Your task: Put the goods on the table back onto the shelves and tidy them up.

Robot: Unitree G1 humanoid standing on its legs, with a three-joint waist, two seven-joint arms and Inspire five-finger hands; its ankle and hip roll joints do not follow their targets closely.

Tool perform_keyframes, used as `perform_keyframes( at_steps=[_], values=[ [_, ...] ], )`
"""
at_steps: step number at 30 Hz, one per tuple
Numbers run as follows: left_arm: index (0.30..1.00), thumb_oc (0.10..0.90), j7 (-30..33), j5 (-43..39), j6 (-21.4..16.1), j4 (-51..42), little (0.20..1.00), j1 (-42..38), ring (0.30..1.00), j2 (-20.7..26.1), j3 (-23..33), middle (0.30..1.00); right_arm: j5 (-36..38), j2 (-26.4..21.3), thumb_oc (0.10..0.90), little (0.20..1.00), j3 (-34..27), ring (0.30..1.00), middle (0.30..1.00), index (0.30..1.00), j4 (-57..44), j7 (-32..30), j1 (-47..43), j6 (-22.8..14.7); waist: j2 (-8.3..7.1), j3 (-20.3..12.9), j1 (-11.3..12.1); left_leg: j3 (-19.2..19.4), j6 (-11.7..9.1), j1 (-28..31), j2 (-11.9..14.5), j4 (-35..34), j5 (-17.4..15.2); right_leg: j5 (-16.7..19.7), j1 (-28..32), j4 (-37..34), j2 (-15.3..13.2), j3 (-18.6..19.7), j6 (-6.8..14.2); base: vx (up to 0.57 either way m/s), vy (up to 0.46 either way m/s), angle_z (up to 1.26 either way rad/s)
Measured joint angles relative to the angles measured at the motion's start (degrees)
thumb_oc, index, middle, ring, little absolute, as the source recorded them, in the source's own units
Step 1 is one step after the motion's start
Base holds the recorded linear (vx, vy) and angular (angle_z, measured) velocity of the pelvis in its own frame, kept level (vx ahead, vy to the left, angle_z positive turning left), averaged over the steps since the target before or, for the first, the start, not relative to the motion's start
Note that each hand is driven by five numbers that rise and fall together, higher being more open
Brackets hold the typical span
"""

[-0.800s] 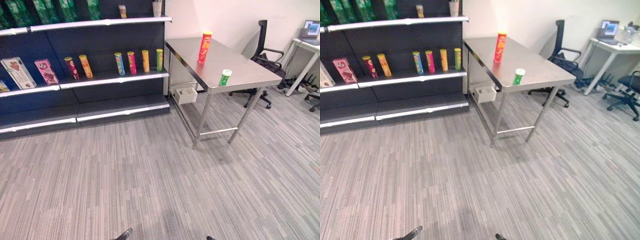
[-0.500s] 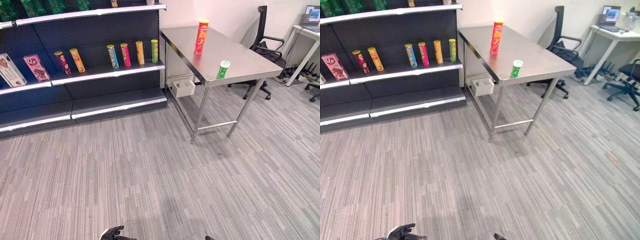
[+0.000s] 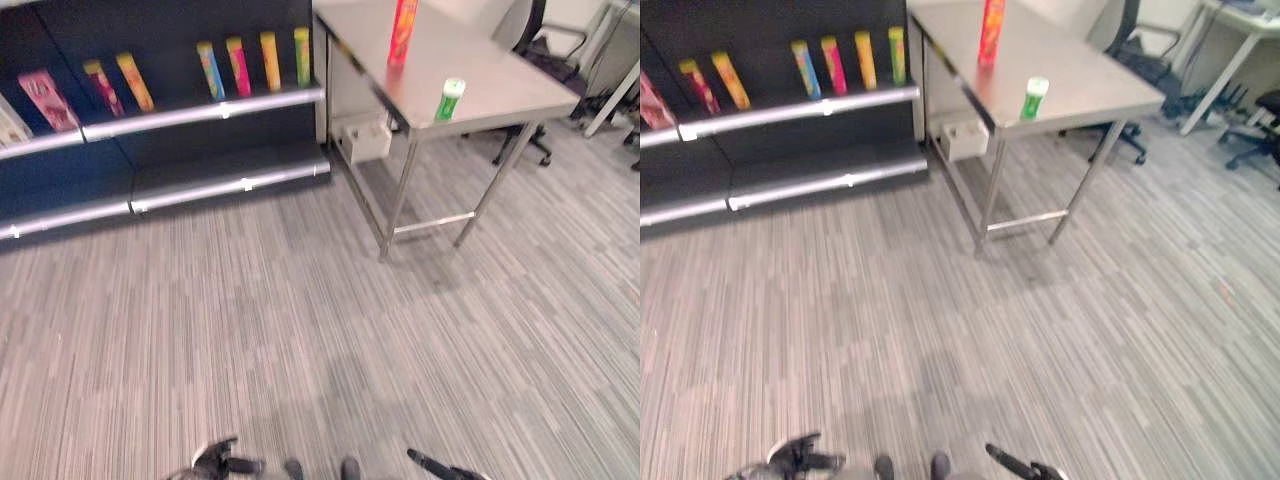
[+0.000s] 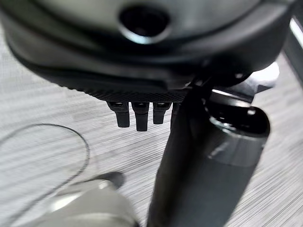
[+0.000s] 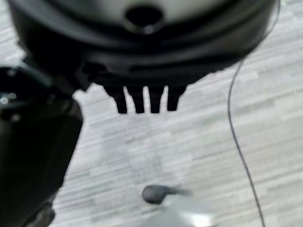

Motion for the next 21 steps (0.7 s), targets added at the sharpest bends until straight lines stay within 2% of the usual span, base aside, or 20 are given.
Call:
perform_keyframes(
  at_steps=[1,2,3,4,5,6,7,8,10,11,12,13,14,17,18,19,20,21],
  values=[
    [0.900,0.800,0.05,-0.26,-0.22,0.16,0.900,-0.29,0.900,-0.03,0.13,0.900,0.01,-0.34,0.800,0.900,0.24,0.900,0.900,0.900,0.04,-0.48,0.04,-0.01,0.10,0.15,0.04,-0.34,0.94,-0.20,0.23,-1.06,-0.50,0.12,1.58,-1.51,0.53,-0.07,-0.14,0.25,0.030,-0.09],
    [0.900,0.800,-0.02,-0.26,-0.24,0.14,0.900,-0.23,0.900,-0.32,-0.03,0.900,0.04,-0.72,0.800,0.900,0.43,0.900,0.900,0.900,-0.04,-0.96,0.11,-0.06,-0.06,0.13,-0.13,-0.90,0.90,0.76,-0.02,-6.51,-0.49,0.04,2.57,-2.92,0.74,-0.46,-0.09,0.27,0.055,-0.05],
    [0.900,0.800,-0.15,-0.26,-0.34,0.15,0.900,-0.24,0.900,-0.67,-0.49,0.900,0.07,-1.11,0.800,0.900,0.42,0.900,0.900,0.900,0.02,-1.08,0.25,0.00,0.31,-0.18,-0.11,-1.00,0.84,1.79,-0.03,-14.01,-0.12,0.05,3.31,-3.97,0.75,-0.75,-0.07,0.41,0.089,-0.04],
    [0.900,0.800,-0.22,-0.27,-0.28,1.01,0.900,-0.26,0.900,-1.57,-1.01,0.900,0.07,-1.46,0.800,0.900,0.58,0.900,0.900,0.900,0.08,-1.15,0.26,0.08,1.39,-0.60,-0.15,-0.87,-0.16,2.44,0.05,-27.31,2.83,0.61,4.79,-7.02,1.50,-0.98,0.57,0.33,0.072,-0.03],
    [0.900,0.800,-0.21,-0.38,-0.30,1.47,0.900,-0.04,0.900,-2.08,-0.88,0.900,-0.01,-1.59,0.800,0.900,1.31,0.900,0.900,0.900,0.13,-1.20,0.22,0.28,2.12,-0.50,0.15,-0.76,-1.57,2.30,0.83,-33.98,5.02,0.73,5.45,-8.05,2.49,-0.76,0.71,0.48,0.102,0.06],
    [0.900,0.800,-0.24,-0.74,-0.41,1.29,0.900,-0.01,0.900,-2.45,-0.31,0.900,-0.05,-1.68,0.800,0.900,1.98,0.900,0.900,0.900,0.14,-1.20,0.20,0.53,2.80,-0.33,0.49,-0.80,-2.06,1.41,1.30,-36.76,6.02,0.62,6.02,-8.26,3.56,-0.65,0.50,0.51,0.129,0.02],
    [0.900,0.800,-0.30,-1.70,-0.85,0.53,0.900,0.28,0.900,-2.56,0.59,0.900,-0.27,-1.80,0.800,0.900,2.59,0.900,0.900,0.900,0.00,-1.20,0.21,0.90,3.28,-0.22,2.17,-0.89,-3.91,-0.12,1.83,-36.80,7.70,-0.98,8.29,-7.86,4.60,0.85,-0.33,0.70,0.207,-0.30],
    [0.900,0.800,-0.21,-1.69,-1.03,0.22,0.900,0.27,0.900,-2.70,0.92,0.900,-0.32,-2.15,0.800,0.900,2.57,0.900,0.900,0.900,-0.05,-1.17,-0.19,0.85,3.33,-0.38,3.72,-0.89,-3.75,-0.33,1.95,-36.79,7.60,-2.08,9.62,-7.88,4.51,2.73,-0.48,0.56,0.210,-0.70],
    [0.900,0.800,-0.15,-1.53,-1.15,0.57,0.900,1.52,0.900,-3.21,3.43,0.900,-0.60,-2.82,0.800,0.900,2.51,0.900,0.900,0.900,0.00,-1.12,-1.12,0.72,3.53,-1.93,4.85,-0.10,-1.39,1.30,1.14,-36.15,6.95,-4.41,11.99,-8.26,3.58,5.41,1.06,0.55,0.219,-1.00],
    [0.900,0.800,-0.10,-1.39,-0.28,3.00,0.900,3.78,0.900,-3.01,3.71,0.900,-1.19,-2.65,0.800,0.900,2.71,0.900,0.900,0.900,-0.03,-1.06,-0.21,0.16,2.08,-6.68,4.52,0.34,3.97,2.87,-2.03,-34.32,8.98,-7.28,14.21,-7.81,0.34,6.98,2.81,0.51,0.202,-0.90],
    [0.900,0.800,0.00,-1.38,-0.28,3.31,0.900,4.80,0.900,-2.87,3.75,0.900,-1.27,-2.50,0.800,0.900,3.22,0.900,0.900,0.900,-0.04,-0.88,0.36,0.07,1.52,-8.09,4.38,1.14,5.73,4.20,-3.47,-34.59,10.24,-8.07,15.32,-6.87,-1.30,7.14,4.25,0.31,0.143,-0.74],
    [0.900,0.800,0.27,-1.39,-0.28,3.26,0.900,5.36,0.900,-2.75,3.32,0.900,-1.40,-2.29,0.800,0.900,3.36,0.900,0.900,0.900,-0.12,-0.77,0.92,0.06,1.33,-8.35,3.99,1.44,8.36,6.50,-4.27,-35.66,12.64,-8.95,15.26,-3.40,-1.66,6.55,5.87,0.20,0.096,-0.33],
    [0.900,0.800,0.25,-1.38,-0.27,3.30,0.900,5.67,0.900,-2.59,3.03,0.900,-1.45,-2.03,0.800,0.900,3.46,0.900,0.900,0.900,-0.18,-0.76,0.91,0.06,1.46,-8.47,3.82,1.48,9.30,7.80,-4.45,-36.35,13.39,-9.35,14.57,-0.28,-1.88,6.08,6.65,0.17,0.093,-0.11],
    [0.900,0.800,-0.09,-1.37,-0.27,2.83,0.900,4.52,0.900,-1.03,0.74,0.900,-2.70,-0.66,0.800,0.900,4.29,0.900,0.900,0.900,-1.16,-0.28,1.45,0.13,0.42,-9.16,3.78,0.78,12.09,10.34,-5.42,-36.11,10.48,-11.71,6.44,17.16,-3.84,5.35,12.43,0.19,0.171,0.00],
    [0.900,0.800,-0.07,-1.38,-0.16,2.87,0.900,2.77,0.900,-0.57,0.35,0.900,-2.87,-0.58,0.800,0.900,4.11,0.900,0.900,0.900,-1.99,0.33,0.42,0.13,0.01,-8.77,3.87,0.96,13.21,11.62,-6.34,-36.09,8.66,-9.89,-2.60,34.82,-6.35,5.11,15.17,0.27,0.272,-0.08],
    [0.900,0.800,0.05,-1.39,-0.11,2.57,0.900,1.09,0.900,-0.93,0.50,0.900,-2.88,-0.83,0.800,0.900,3.24,0.900,0.900,0.900,-3.47,0.18,-0.87,0.02,2.31,-6.73,3.53,0.81,14.73,14.83,-6.29,-35.86,6.15,-8.10,-10.50,47.61,-8.55,4.05,13.53,0.31,0.239,-0.07],
    [0.900,0.800,0.28,-1.40,0.04,2.20,0.900,0.93,0.900,-1.18,-0.39,0.900,-2.87,-1.00,0.800,0.900,2.94,0.900,0.900,0.900,-4.65,0.16,-1.28,-0.17,3.39,-5.30,3.35,0.92,14.67,17.24,-6.05,-35.54,5.86,-7.69,-13.31,51.82,-10.37,1.41,13.11,0.28,0.066,0.03],
    [0.900,0.800,0.17,-1.39,0.25,1.75,0.900,0.87,0.900,-1.47,-0.55,0.900,-2.86,-0.99,0.800,0.900,3.38,0.900,0.900,0.900,-4.76,0.26,-1.02,-0.36,4.90,-5.11,3.28,0.93,14.44,19.03,-5.62,-35.32,4.43,-7.25,-15.60,49.73,-11.21,0.74,13.36,0.18,0.016,0.11]
  ],
)
